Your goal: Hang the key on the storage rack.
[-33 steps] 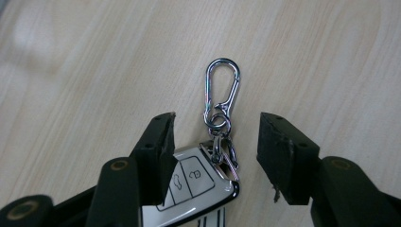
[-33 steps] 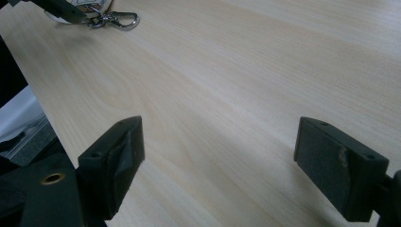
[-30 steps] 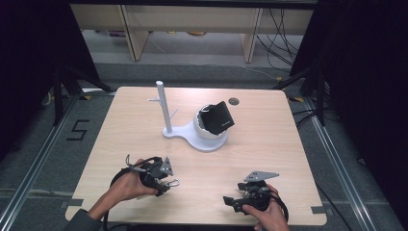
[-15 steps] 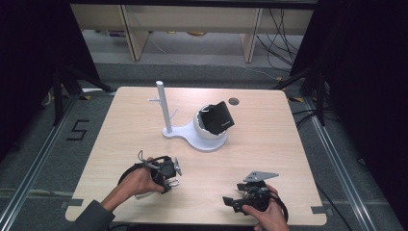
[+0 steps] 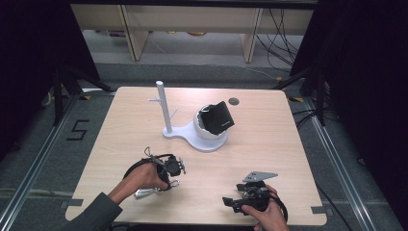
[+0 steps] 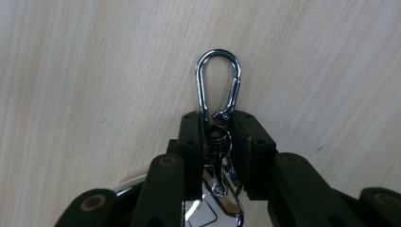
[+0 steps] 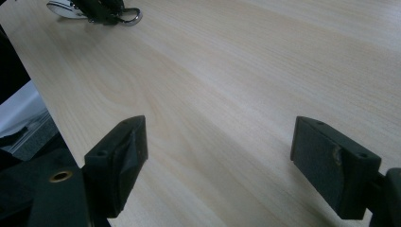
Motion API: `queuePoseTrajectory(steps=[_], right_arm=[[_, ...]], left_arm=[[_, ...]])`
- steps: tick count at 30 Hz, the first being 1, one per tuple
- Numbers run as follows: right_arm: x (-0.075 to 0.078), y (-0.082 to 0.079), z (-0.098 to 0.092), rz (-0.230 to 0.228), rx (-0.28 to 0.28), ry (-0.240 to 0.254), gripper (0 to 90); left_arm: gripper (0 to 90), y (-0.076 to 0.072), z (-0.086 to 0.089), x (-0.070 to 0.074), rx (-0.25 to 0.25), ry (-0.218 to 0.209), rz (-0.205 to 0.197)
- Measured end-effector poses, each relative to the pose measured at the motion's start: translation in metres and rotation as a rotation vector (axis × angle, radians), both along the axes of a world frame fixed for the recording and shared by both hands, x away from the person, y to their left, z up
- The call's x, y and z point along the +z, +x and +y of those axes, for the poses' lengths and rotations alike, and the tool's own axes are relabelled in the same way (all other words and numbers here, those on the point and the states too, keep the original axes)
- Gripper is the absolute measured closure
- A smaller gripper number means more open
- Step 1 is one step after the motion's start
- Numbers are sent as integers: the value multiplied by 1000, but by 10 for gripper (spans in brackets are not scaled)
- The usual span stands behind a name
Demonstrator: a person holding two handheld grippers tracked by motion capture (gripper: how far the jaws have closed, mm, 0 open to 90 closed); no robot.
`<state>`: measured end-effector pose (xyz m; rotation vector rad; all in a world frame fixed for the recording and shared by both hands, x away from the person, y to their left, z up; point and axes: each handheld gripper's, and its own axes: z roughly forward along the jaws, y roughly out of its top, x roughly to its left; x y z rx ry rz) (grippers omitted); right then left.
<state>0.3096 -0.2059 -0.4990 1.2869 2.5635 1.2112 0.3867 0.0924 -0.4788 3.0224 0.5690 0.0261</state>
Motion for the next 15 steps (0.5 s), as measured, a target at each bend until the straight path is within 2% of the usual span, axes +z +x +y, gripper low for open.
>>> queuePoseTrajectory(steps=[3,6,10,12,15], right_arm=[[-1,0,1,-1,9,13,211],[-1,0,1,0,9,2,211],[-1,-1,1,-1,9,-1,214],[0,-1,1,-9,4,3,216],[0,0,0,-3,3,-1,217]], left_arm=[[732,4,-2,0,4,18,17],[741,3,-4,0,10,28,21],[747,6,-1,0,4,12,35],[750,7,-1,0,-13,15,13],[751,7,0,0,-16,8,23]])
